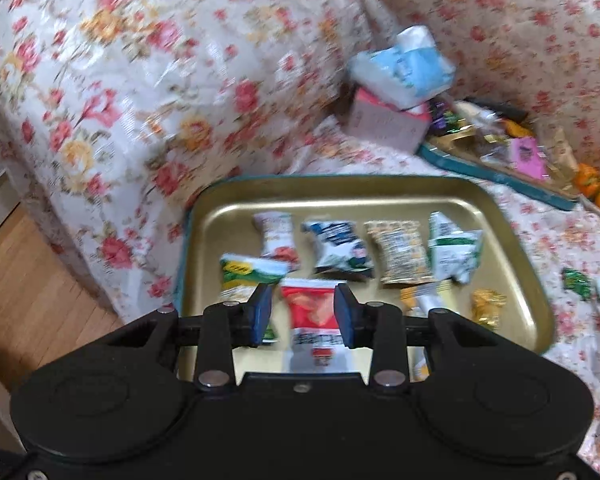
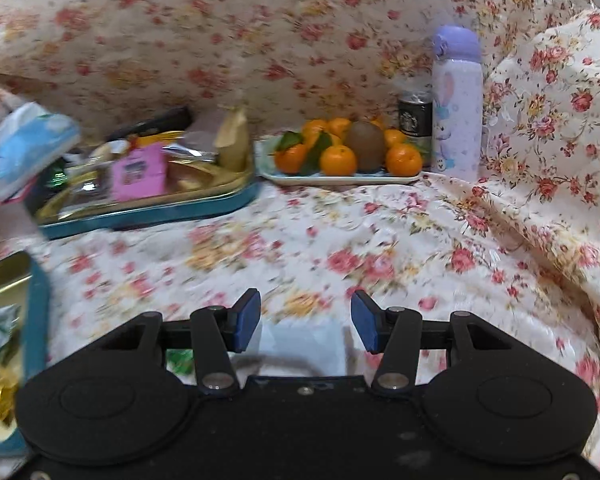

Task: Organize snacks
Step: 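Move both tools back toward the remaining loose snacks, then grasp the green foil-wrapped candy with the left tool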

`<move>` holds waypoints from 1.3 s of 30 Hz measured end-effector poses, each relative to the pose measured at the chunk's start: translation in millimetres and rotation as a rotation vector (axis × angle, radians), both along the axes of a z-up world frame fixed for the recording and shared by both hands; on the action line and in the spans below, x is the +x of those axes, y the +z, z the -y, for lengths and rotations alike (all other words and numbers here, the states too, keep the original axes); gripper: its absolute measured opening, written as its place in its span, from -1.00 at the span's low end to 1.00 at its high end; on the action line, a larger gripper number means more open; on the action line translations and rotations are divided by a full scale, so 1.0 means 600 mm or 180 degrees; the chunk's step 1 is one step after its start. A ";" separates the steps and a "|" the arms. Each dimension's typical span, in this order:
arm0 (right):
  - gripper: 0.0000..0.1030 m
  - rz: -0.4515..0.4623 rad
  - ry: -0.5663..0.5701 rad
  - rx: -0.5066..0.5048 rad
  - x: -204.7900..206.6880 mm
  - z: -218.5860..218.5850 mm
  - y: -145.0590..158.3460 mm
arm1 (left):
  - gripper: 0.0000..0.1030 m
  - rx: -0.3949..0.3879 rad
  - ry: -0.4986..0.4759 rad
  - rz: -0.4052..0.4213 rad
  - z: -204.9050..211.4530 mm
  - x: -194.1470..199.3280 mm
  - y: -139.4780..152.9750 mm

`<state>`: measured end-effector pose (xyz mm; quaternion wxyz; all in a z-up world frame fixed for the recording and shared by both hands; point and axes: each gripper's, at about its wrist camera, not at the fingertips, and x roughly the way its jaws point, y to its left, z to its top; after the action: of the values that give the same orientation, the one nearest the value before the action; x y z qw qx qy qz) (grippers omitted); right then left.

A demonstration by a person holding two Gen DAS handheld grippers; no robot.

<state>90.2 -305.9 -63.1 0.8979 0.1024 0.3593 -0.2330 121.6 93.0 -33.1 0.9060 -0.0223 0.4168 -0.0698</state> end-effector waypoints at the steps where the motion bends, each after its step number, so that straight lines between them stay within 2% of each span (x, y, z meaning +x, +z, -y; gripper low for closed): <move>1: 0.04 -0.0023 -0.0014 -0.0007 0.006 0.007 -0.005 | -0.13 0.0001 -0.0044 0.0041 0.007 -0.003 0.002; 6: 0.03 -0.0133 0.0017 0.0059 0.015 0.025 -0.022 | -0.13 -0.0061 -0.0182 0.0086 0.057 -0.020 0.009; 15: 0.03 -0.0233 0.0240 0.0089 -0.027 0.027 -0.024 | -0.13 -0.0087 -0.0704 0.0070 0.185 -0.049 0.045; 21: 0.03 -0.0252 0.0183 0.0294 -0.075 0.034 -0.031 | -0.13 -0.0121 -0.0940 -0.0082 0.275 -0.042 0.042; 23: 0.03 -0.0225 0.0176 0.0274 -0.090 0.032 -0.032 | -0.13 -0.0154 -0.1002 -0.0181 0.300 -0.038 0.036; 26: 0.03 -0.0223 0.0213 0.0190 -0.104 0.023 -0.035 | -0.13 -0.0139 -0.1019 -0.0428 0.339 -0.024 0.020; 30: 0.05 -0.0221 0.0301 0.0046 -0.120 0.008 -0.039 | -0.13 -0.0097 -0.0996 -0.0631 0.380 -0.008 0.001; 39: 0.11 -0.0131 0.0342 0.0014 -0.134 0.003 -0.045 | -0.13 0.0129 -0.0915 -0.0854 0.447 0.029 -0.033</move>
<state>9.8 -308.0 -90.0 0.9013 0.0802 0.3832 -0.1856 138.7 -175.2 -52.9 0.8233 0.0466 0.5340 -0.1865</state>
